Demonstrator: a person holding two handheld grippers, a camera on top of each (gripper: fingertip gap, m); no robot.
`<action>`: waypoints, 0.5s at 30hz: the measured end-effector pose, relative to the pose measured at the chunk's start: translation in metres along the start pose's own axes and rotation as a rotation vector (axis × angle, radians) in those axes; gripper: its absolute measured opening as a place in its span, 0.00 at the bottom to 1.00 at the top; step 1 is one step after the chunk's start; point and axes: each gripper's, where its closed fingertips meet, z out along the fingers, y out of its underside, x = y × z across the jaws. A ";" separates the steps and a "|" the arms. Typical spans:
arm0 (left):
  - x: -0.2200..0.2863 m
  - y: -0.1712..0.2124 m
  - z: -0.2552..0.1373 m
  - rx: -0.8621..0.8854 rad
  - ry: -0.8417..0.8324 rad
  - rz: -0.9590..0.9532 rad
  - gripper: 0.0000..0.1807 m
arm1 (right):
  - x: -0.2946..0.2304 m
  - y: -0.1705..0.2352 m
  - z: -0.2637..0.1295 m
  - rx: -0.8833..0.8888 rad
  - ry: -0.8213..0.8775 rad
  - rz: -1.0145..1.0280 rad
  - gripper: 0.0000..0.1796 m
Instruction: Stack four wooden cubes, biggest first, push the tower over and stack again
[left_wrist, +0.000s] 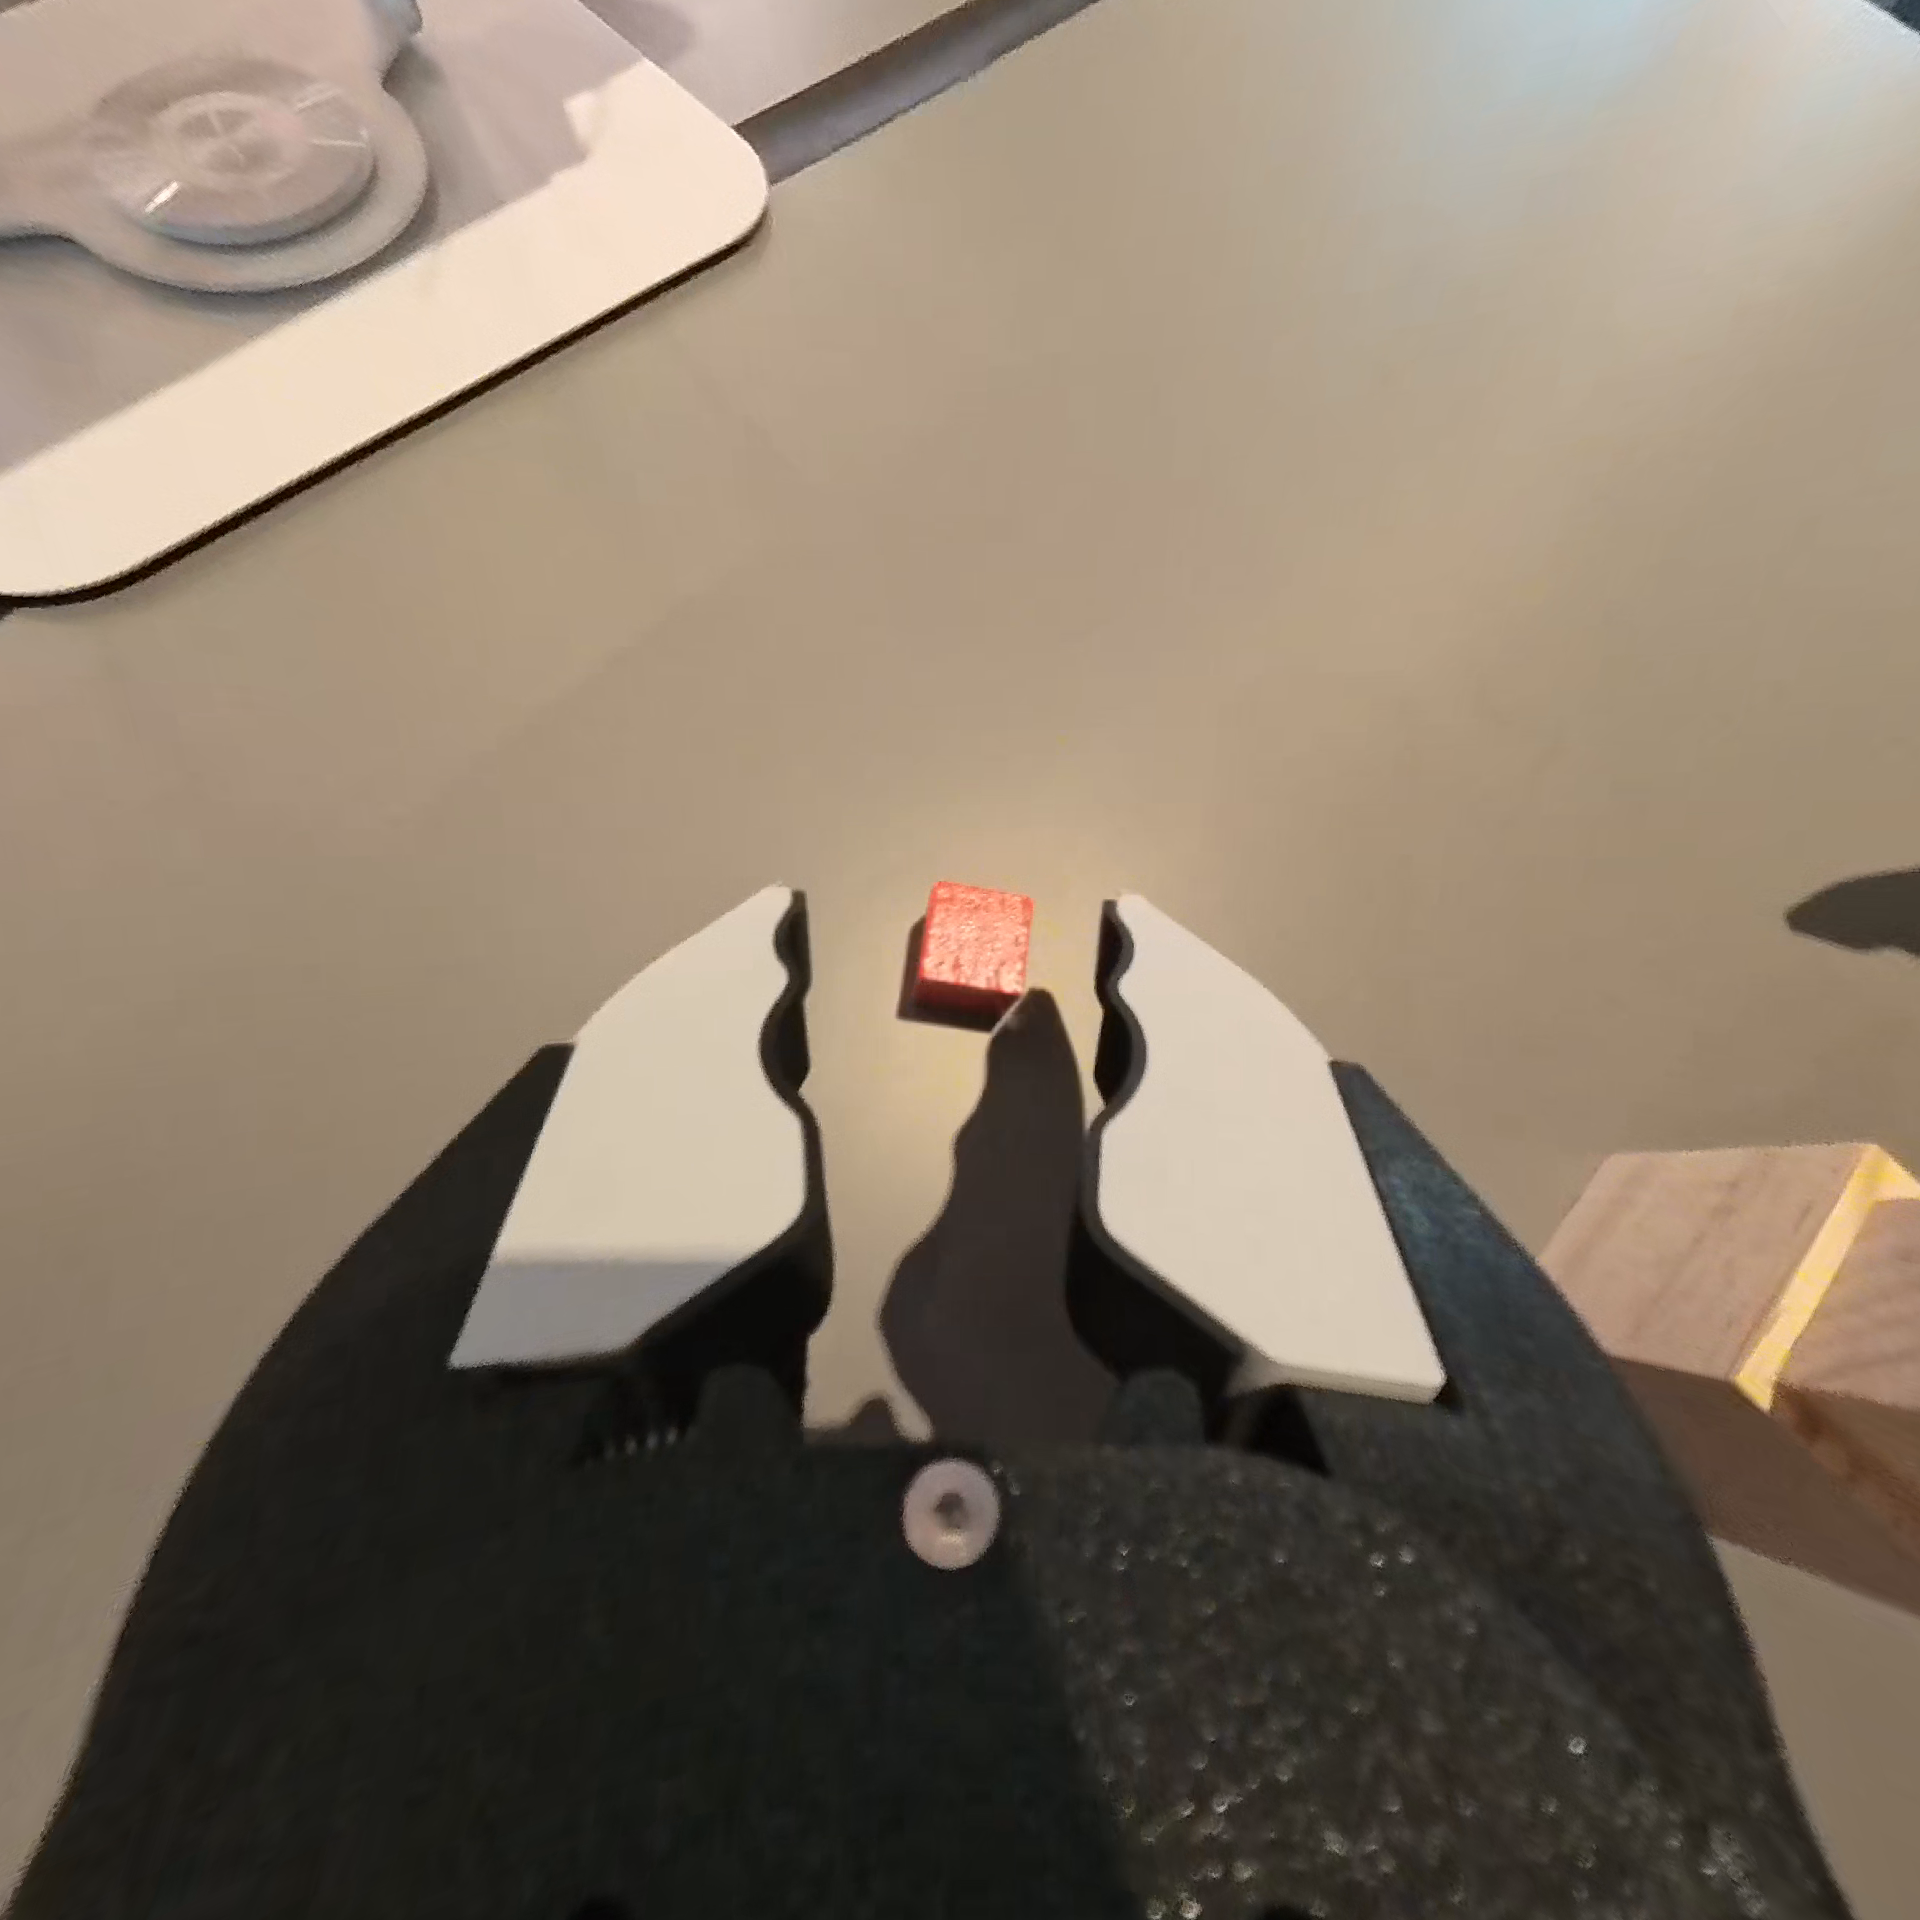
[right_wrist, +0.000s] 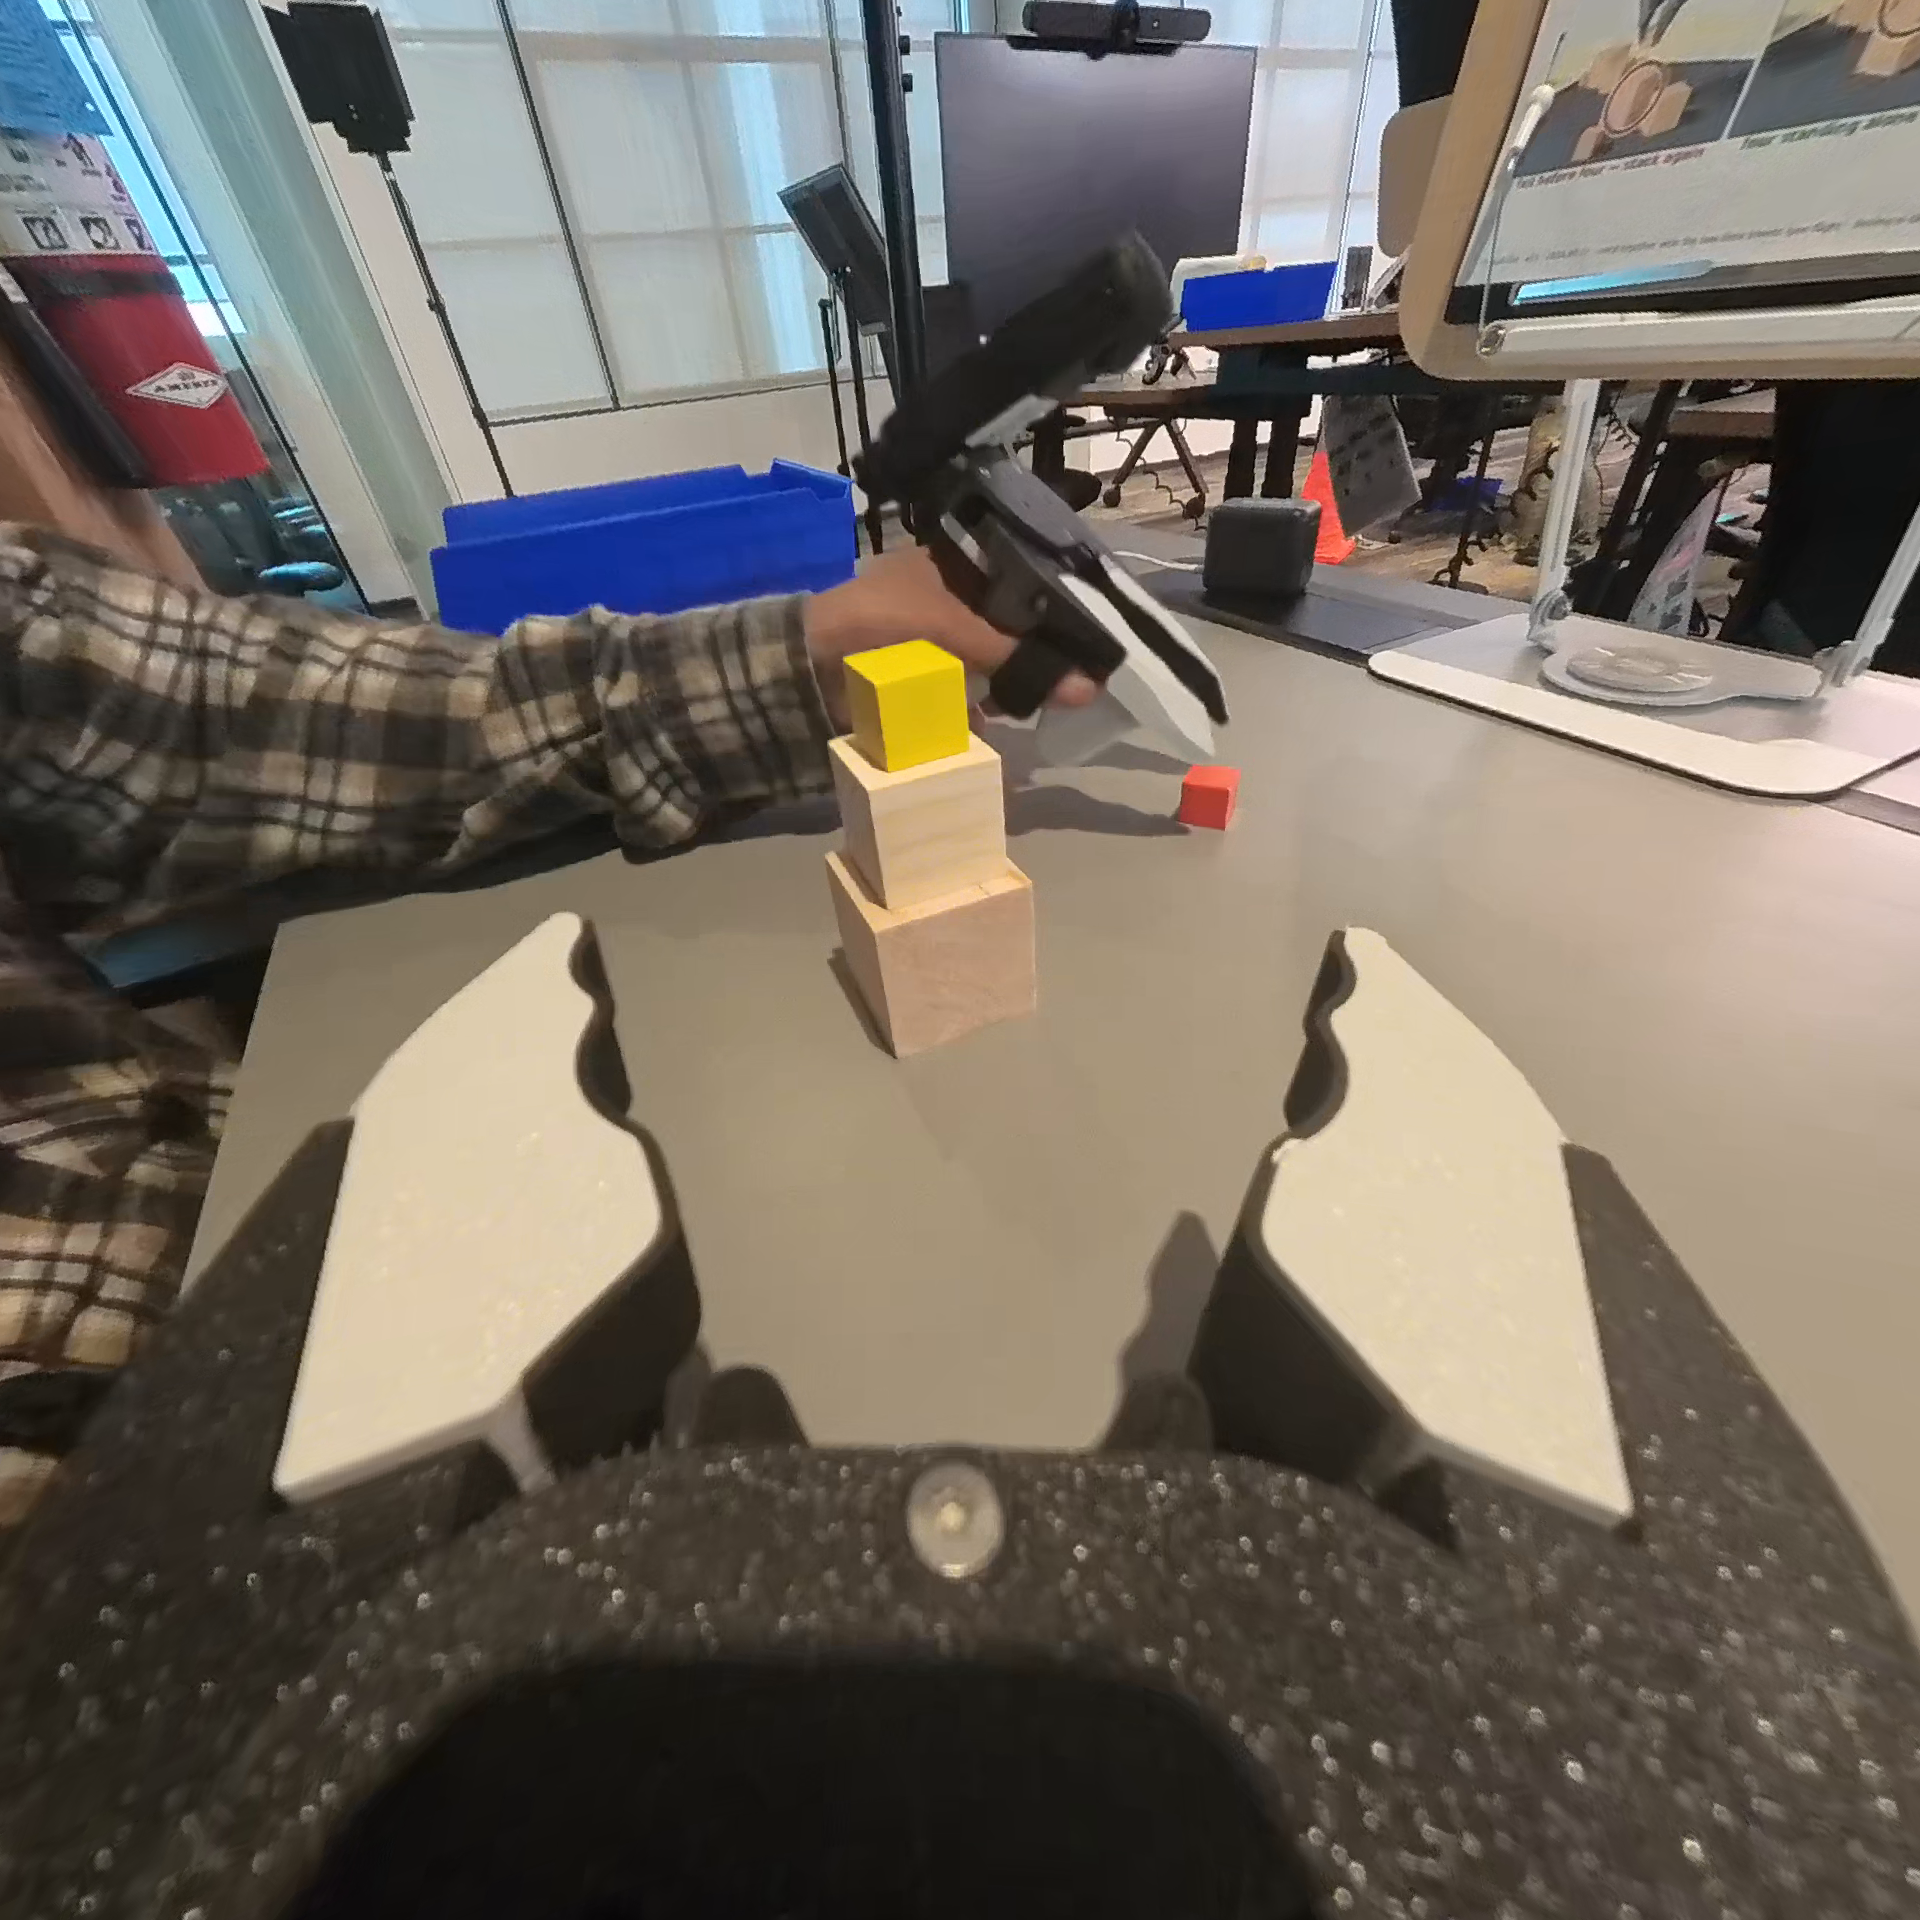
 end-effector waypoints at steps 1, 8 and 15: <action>0.002 0.002 0.003 -0.007 0.002 0.003 0.29 | 0.000 0.000 0.000 -0.001 0.000 0.000 0.69; 0.003 0.010 0.014 -0.057 -0.023 0.037 0.26 | -0.001 0.001 0.000 -0.006 0.001 -0.003 0.69; 0.003 0.017 0.023 -0.100 0.002 0.050 0.13 | 0.000 0.001 0.000 -0.006 0.006 -0.002 0.69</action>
